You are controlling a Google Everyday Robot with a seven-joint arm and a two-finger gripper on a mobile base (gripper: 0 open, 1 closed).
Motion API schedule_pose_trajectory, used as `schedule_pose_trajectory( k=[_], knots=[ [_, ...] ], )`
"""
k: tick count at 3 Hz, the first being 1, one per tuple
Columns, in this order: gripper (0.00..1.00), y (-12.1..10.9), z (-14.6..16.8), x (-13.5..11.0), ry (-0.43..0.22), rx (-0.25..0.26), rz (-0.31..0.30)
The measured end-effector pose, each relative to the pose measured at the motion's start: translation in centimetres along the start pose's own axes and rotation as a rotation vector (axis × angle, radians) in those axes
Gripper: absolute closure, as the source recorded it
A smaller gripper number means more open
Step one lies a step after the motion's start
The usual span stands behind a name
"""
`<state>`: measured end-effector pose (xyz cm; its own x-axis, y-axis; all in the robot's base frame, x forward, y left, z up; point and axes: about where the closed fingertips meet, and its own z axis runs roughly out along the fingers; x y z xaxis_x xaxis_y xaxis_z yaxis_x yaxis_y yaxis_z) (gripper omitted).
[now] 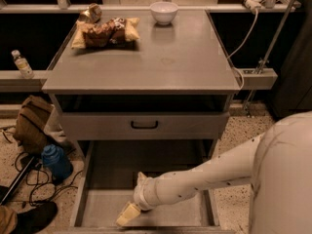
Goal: Pick apple from middle drawer and place on counter
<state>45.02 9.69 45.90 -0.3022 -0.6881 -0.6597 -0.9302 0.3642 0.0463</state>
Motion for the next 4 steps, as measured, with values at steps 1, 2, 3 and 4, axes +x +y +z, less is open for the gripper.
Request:
schedule_pose_trajectory(
  k=[1, 2, 3, 4],
  knots=[
    [0.00, -0.5, -0.5, 2.5, 0.005, 0.036, 0.028],
    [0.00, -1.1, -1.3, 4.8, -0.008, 0.078, 0.066],
    [0.00, -1.1, -1.3, 4.8, -0.008, 0.078, 0.066],
    [0.00, -6.7, 1.6, 5.6, 0.023, 0.149, 0.085]
  ],
)
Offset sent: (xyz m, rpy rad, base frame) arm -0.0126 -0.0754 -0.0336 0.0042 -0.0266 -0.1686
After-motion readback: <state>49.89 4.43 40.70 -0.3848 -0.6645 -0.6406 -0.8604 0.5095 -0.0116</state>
